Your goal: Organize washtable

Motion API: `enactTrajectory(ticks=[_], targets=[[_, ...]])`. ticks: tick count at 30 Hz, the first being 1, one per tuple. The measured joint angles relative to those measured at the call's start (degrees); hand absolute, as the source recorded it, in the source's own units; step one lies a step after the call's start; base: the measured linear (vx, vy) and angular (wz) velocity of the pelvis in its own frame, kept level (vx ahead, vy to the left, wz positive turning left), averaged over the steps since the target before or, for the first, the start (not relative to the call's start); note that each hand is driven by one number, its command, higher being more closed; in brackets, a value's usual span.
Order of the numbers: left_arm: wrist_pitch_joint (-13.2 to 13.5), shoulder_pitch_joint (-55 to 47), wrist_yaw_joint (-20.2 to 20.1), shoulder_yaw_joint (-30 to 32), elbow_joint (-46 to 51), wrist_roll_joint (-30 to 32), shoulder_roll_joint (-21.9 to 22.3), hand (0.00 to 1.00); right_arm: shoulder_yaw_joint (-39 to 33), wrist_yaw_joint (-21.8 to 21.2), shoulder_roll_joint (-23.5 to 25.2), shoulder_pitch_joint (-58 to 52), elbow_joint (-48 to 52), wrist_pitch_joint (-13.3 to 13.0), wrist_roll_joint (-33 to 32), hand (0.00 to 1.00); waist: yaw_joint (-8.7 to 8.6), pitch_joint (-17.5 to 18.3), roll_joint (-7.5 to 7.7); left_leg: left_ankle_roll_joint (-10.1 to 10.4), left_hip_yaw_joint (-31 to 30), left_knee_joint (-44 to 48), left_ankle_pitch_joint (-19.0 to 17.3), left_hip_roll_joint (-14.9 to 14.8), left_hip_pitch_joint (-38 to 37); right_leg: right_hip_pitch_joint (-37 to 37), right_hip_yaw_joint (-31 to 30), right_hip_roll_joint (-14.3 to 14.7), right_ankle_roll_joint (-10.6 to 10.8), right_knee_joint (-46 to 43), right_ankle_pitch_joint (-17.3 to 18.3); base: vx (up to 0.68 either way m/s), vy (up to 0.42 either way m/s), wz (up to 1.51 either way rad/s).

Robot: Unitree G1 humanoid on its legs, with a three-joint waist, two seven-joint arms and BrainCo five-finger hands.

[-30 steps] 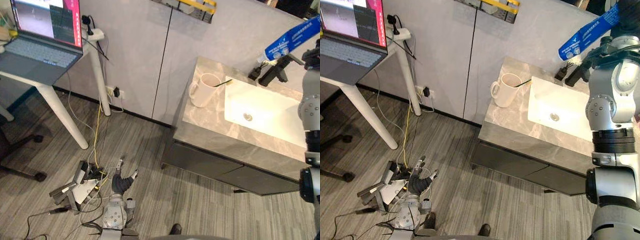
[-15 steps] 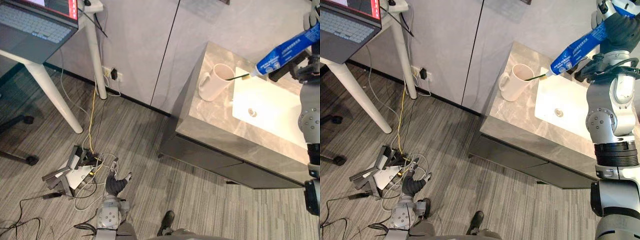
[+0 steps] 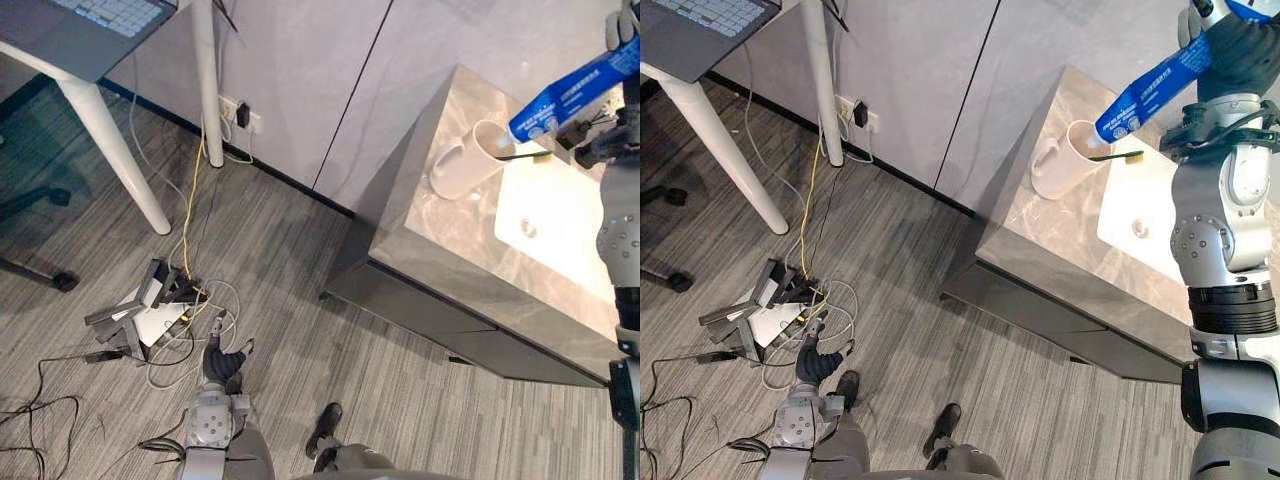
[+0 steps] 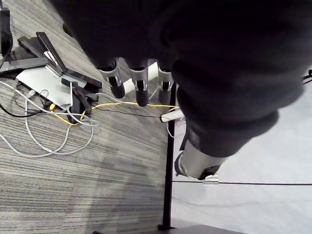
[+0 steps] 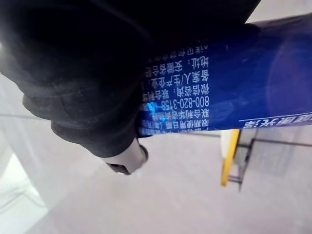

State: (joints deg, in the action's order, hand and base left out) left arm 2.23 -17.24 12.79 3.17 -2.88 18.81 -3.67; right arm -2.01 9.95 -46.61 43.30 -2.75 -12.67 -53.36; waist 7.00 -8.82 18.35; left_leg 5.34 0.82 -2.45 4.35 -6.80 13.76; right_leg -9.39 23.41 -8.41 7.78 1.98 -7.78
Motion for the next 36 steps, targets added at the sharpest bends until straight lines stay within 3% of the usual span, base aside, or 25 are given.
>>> enactTrajectory(ticks=[5, 14, 28, 36], targets=[[-0.2, 0.7, 0.0, 0.2, -0.1, 0.0, 0.0, 0.00, -0.4, 0.2, 0.2, 0.2, -0.2, -0.5, 0.0, 1.00, 0.04, -1.7, 0.87, 0.0, -1.0, 0.5, 0.0, 0.0, 1.1, -0.3, 0.3, 0.2, 0.0, 0.0, 0.0, 0.01, 0.015, 0.08], [-0.4, 2.9, 0.0, 0.3, -2.6, 0.1, -0.2, 0.00, -4.3, 2.4, 0.9, 0.3, -1.5, -1.1, 0.2, 1.00, 0.14, -3.9, 0.91, 0.0, -2.2, 1.3, 0.0, 0.0, 2.6, -0.9, 1.6, 0.2, -0.3, 0.0, -0.2, 0.00, 0.008, 0.04], [-0.4, 7.4, -0.9, -3.4, -6.2, 0.1, -3.4, 0.00, -4.3, 2.5, 0.8, 4.1, -4.9, -3.8, 0.4, 1.00, 0.17, -4.7, 0.93, -0.1, -2.4, 3.5, -0.1, 0.5, 7.0, -4.1, 1.5, 0.3, -1.2, 0.6, -0.9, 0.00, 0.007, -0.01], [-0.4, 8.0, -1.5, -3.6, -6.8, 0.0, -3.5, 0.00, -4.5, 2.7, 1.3, 4.2, -4.8, -3.8, 2.2, 1.00, 0.16, -6.3, 0.91, -0.1, -2.4, 4.9, 0.0, 0.6, 9.5, -5.8, 1.5, 0.3, -1.8, 1.3, -1.4, -0.03, 0.011, -0.01]])
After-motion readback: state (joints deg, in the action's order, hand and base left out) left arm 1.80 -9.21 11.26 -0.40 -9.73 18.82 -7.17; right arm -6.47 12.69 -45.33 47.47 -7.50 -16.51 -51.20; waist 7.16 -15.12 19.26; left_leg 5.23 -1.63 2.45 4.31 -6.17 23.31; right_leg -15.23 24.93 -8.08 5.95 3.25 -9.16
